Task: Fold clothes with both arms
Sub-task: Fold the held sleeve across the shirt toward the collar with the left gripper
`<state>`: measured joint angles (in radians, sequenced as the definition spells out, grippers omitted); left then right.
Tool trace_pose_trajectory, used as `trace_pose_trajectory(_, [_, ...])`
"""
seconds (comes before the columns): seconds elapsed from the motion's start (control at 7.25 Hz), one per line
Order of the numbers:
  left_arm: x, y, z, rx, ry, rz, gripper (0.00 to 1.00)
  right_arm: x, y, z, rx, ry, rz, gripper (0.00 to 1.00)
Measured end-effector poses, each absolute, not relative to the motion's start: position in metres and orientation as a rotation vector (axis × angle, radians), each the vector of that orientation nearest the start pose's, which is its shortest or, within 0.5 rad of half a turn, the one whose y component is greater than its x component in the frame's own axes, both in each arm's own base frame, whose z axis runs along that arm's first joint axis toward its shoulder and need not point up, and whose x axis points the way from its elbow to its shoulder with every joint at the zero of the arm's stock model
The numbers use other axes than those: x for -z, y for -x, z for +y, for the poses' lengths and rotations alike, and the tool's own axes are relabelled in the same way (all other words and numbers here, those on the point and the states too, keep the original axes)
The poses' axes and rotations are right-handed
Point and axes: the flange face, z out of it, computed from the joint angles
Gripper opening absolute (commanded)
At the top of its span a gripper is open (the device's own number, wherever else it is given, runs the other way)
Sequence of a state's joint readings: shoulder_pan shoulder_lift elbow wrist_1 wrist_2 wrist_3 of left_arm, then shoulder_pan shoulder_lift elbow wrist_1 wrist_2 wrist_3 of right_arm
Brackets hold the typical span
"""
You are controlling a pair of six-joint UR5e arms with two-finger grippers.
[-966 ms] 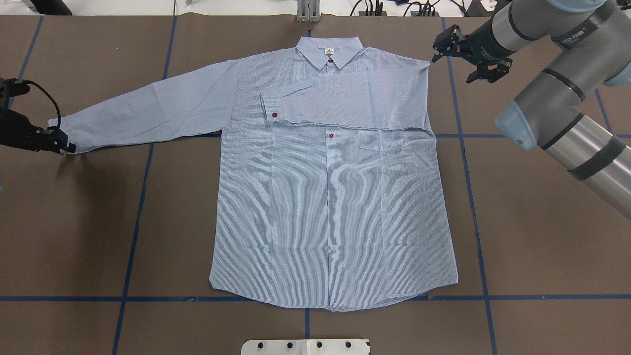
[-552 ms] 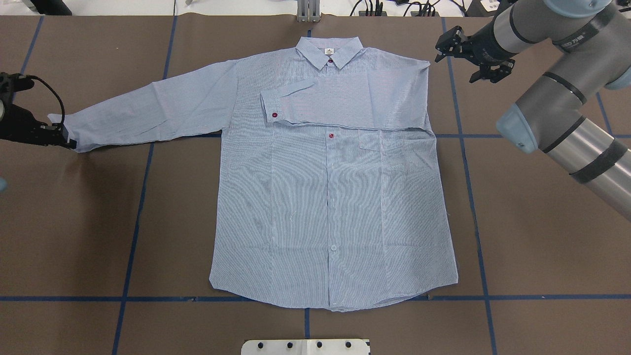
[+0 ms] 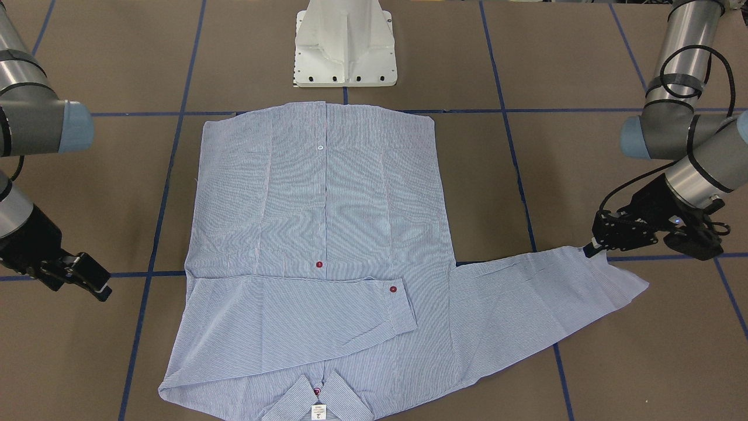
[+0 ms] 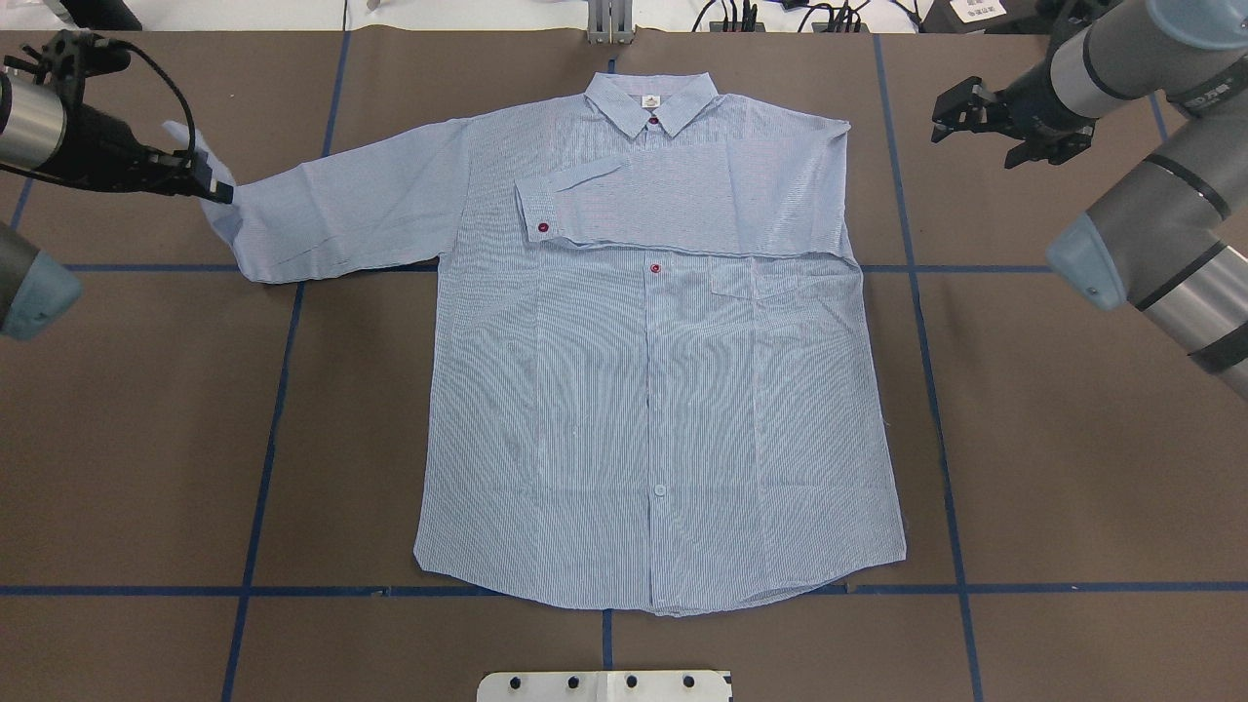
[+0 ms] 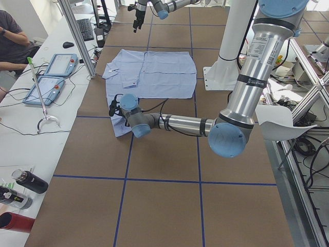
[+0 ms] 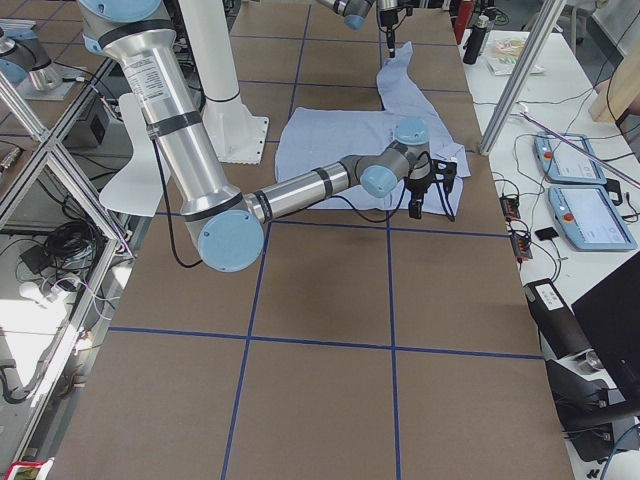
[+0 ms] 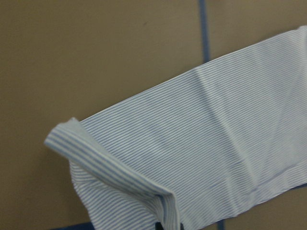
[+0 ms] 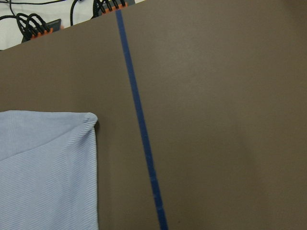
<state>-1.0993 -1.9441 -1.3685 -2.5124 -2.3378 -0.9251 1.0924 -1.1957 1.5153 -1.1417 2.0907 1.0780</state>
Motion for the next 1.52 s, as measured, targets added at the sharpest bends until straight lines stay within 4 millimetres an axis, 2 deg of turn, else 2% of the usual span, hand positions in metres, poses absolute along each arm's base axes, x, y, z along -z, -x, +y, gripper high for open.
trace_pose_trajectory(0.14, [-0.386,-0.252,-0.616,-0.045,-0.421,1.217,0.0,-0.458,0.207,-0.619,-0.338,-0.176,-0.844,1.0])
trace_pose_trajectory(0.28, [-0.34,-0.282,-0.614,-0.046,-0.45,1.249,0.0,-0.483,0.186,-0.611,-0.33,-0.168,-0.826,1.0])
trace_pose_trajectory(0.55, [-0.264,-0.36,-0.593,-0.011,-0.471,1.307,0.0,-0.523,0.14,-0.599,-0.331,-0.157,-0.798,1.0])
trace_pose_trajectory(0.83, [-0.196,-0.43,-0.572,0.011,-0.488,1.322,0.0,-0.544,0.102,-0.59,-0.33,-0.131,-0.815,1.0])
trace_pose_trajectory(0.97, [-0.169,-0.459,-0.563,0.018,-0.504,1.318,0.0,-0.55,0.093,-0.587,-0.337,-0.121,-0.819,1.0])
trace_pose_trajectory(1.24, [-0.132,-0.509,-0.555,0.055,-0.517,1.312,0.0,-0.558,0.089,-0.584,-0.344,-0.113,-0.811,1.0])
trace_pose_trajectory(1.52, [-0.109,-0.539,-0.552,0.098,-0.505,1.317,0.0,-0.565,0.088,-0.585,-0.35,-0.107,-0.803,1.0])
